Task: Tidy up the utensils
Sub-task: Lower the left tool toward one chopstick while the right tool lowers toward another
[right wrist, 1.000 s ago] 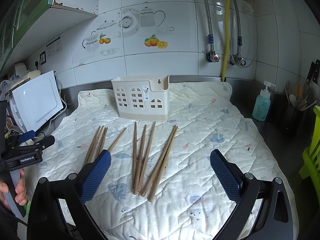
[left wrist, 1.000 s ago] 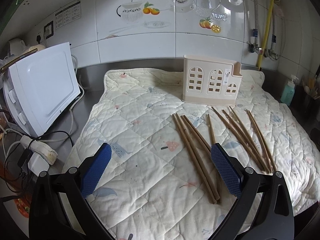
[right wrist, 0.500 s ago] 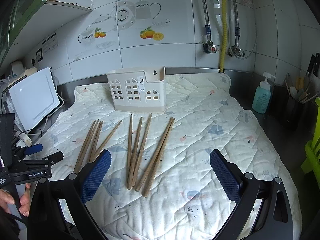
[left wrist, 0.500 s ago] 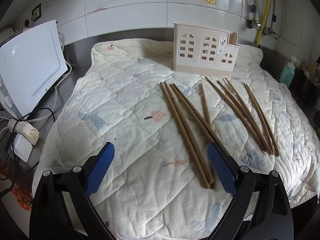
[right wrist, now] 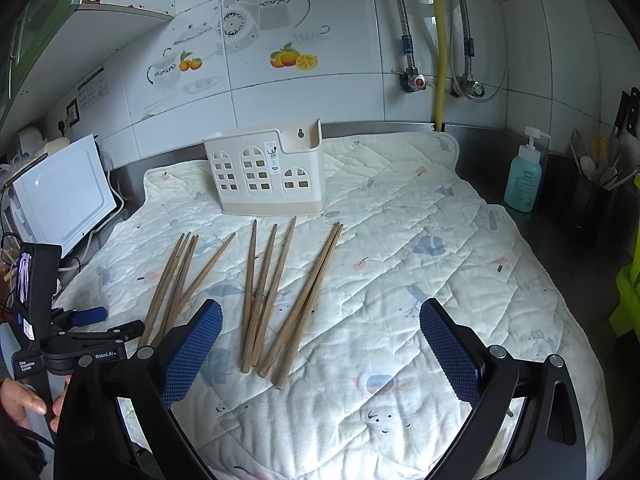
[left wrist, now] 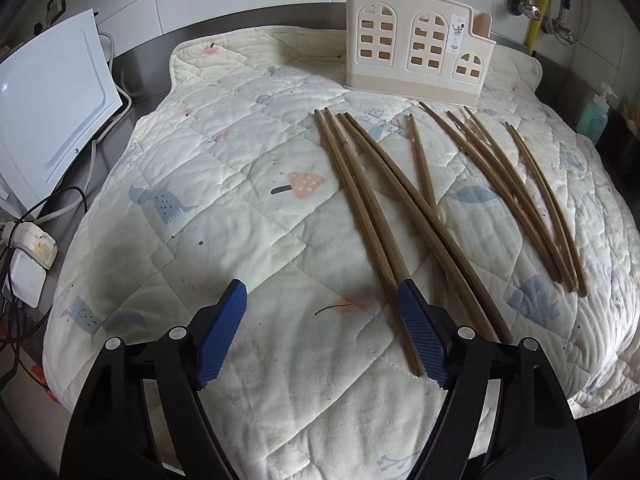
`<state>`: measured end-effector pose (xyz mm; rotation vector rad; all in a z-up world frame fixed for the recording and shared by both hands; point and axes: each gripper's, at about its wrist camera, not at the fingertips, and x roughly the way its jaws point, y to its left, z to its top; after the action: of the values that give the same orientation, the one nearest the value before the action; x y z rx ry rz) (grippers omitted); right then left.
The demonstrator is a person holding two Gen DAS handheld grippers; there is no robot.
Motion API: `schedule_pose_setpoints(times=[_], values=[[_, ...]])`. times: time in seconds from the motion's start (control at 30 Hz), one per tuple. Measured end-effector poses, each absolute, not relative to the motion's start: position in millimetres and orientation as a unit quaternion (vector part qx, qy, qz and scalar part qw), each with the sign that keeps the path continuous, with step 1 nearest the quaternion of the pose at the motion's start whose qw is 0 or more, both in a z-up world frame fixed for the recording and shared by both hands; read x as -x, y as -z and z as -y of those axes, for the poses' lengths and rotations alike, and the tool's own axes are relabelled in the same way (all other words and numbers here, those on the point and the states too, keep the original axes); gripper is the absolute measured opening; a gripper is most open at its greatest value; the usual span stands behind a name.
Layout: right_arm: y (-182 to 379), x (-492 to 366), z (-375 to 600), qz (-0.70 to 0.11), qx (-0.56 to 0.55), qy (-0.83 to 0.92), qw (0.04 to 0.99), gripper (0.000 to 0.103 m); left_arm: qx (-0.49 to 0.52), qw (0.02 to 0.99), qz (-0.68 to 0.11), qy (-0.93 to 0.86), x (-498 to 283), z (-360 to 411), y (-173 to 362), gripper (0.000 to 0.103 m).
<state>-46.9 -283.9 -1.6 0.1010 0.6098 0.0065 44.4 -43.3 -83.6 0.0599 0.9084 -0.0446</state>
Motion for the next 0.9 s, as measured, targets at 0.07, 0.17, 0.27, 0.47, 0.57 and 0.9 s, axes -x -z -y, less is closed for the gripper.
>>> schedule_pose_setpoints(times=[0.07,0.17,0.27,0.47,0.57,0.9], values=[[3.5,45.5,284.2,-0.302,-0.051,-0.004,0.952,0.096,-0.029,0.898,-0.44,0.015,-46.6,42.7,82.9,0.077],[5.6,43.3,284.7,-0.304,-0.053,-0.006,0.951,0.096,-0.021,0.896,-0.444,0.014,-48.5,43.4,82.6,0.076],[8.3,41.9,283.3,-0.307,-0.052,-0.008,0.95,0.096,-0.024,0.895,-0.445,0.01,-48.5,47.5,82.1,0.073],[12.2,41.1,283.6,-0.311,-0.055,-0.01,0.949,0.096,-0.003,0.892,-0.453,0.007,-53.6,45.0,84.1,0.07],[14.2,40.6,284.5,-0.313,-0.057,-0.011,0.948,0.096,0.005,0.891,-0.454,0.015,-54.5,45.4,84.7,0.066],[21.2,38.0,282.0,-0.323,-0.06,-0.019,0.944,0.096,-0.021,0.89,-0.455,-0.01,-56.7,51.5,88.7,0.055]])
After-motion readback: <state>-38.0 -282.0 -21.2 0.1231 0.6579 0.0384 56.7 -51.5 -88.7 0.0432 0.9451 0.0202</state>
